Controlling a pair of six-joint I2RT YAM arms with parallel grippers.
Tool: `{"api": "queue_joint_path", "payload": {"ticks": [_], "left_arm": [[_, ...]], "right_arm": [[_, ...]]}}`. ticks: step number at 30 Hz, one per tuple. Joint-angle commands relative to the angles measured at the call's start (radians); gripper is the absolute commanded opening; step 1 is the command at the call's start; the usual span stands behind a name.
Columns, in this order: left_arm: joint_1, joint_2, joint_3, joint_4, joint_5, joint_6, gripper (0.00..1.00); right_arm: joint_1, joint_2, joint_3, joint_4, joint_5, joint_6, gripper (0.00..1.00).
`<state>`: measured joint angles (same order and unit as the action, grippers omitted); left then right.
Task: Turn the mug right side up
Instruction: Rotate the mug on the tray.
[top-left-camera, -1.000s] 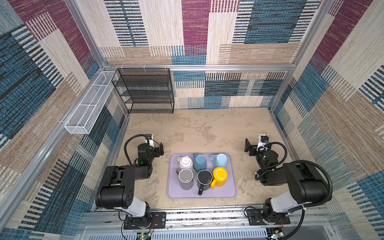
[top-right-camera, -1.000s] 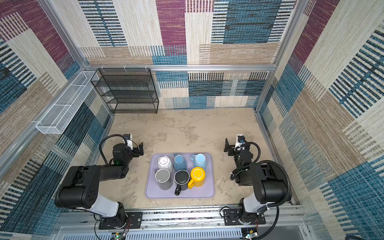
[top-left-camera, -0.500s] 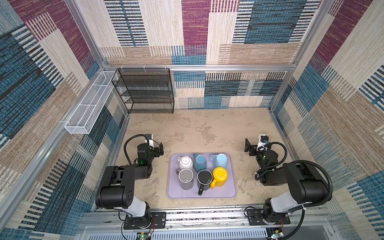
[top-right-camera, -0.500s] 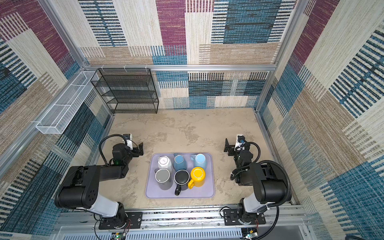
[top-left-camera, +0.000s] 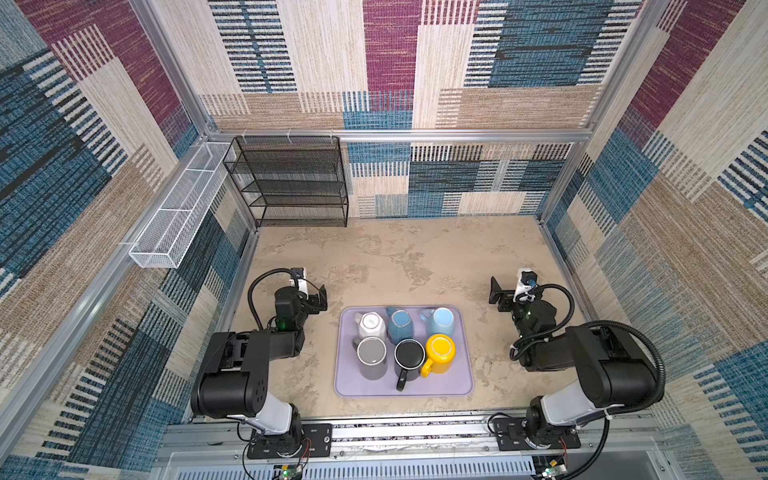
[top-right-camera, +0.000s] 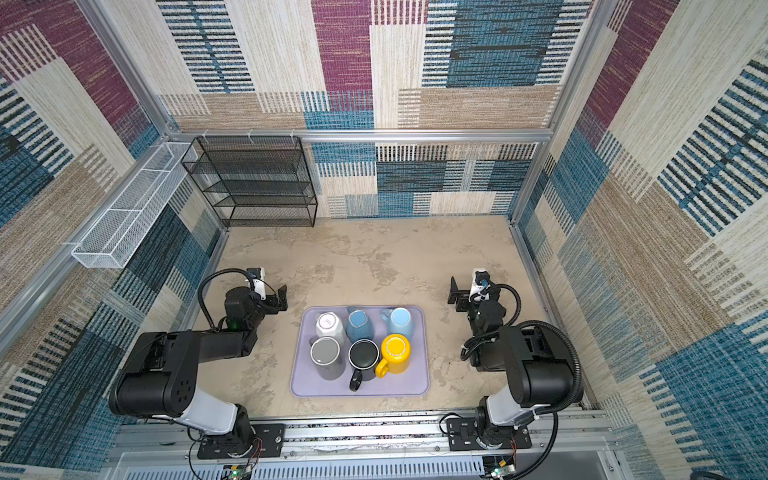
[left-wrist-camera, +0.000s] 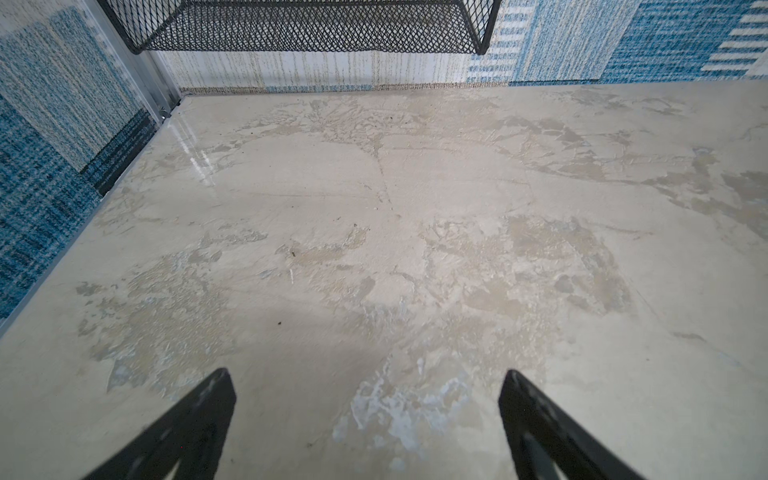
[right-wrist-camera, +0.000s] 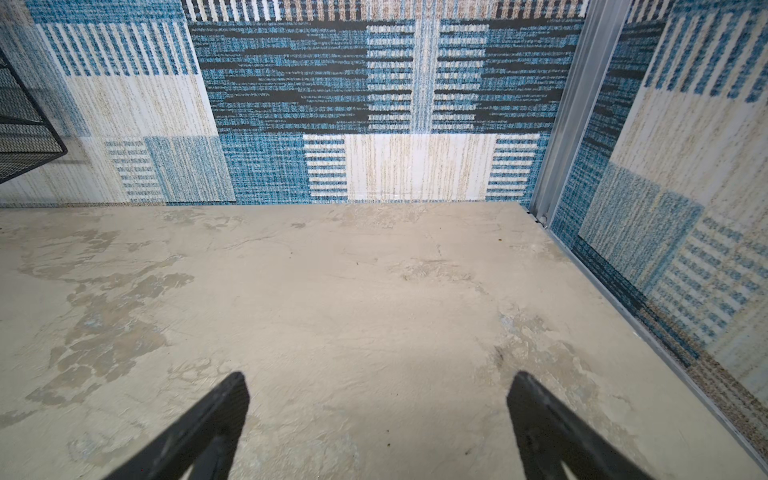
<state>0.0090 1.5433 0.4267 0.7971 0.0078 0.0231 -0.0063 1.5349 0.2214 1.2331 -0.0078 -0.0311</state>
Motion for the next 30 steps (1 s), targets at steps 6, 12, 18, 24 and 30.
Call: {"api": "queue_joint_path", "payload": {"ticks": [6,12,18,24,30], "left_arm": [[-0.012,-0.096,0.044,-0.127,-0.020,0.026,1.00],[-0.029,-0.177,0.068,-0.237,-0.090,0.022,1.00],[-0.035,-0.284,0.149,-0.351,-0.096,-0.052,1.00],[-0.088,-0.355,0.317,-0.585,-0.009,-0.143,1.00],[-0.197,-0.415,0.434,-0.781,0.019,-0.170,1.00]], "right_arm": [[0.001,-0.005,-0.005,0.036,-0.003,0.011,0.99],[0.000,-0.084,0.059,-0.136,0.047,0.028,0.99],[0.000,-0.218,0.151,-0.380,0.025,0.055,0.99],[0.019,-0.344,0.378,-0.781,-0.094,0.119,0.99],[0.105,-0.359,0.571,-1.092,-0.147,0.114,0.99]]}}
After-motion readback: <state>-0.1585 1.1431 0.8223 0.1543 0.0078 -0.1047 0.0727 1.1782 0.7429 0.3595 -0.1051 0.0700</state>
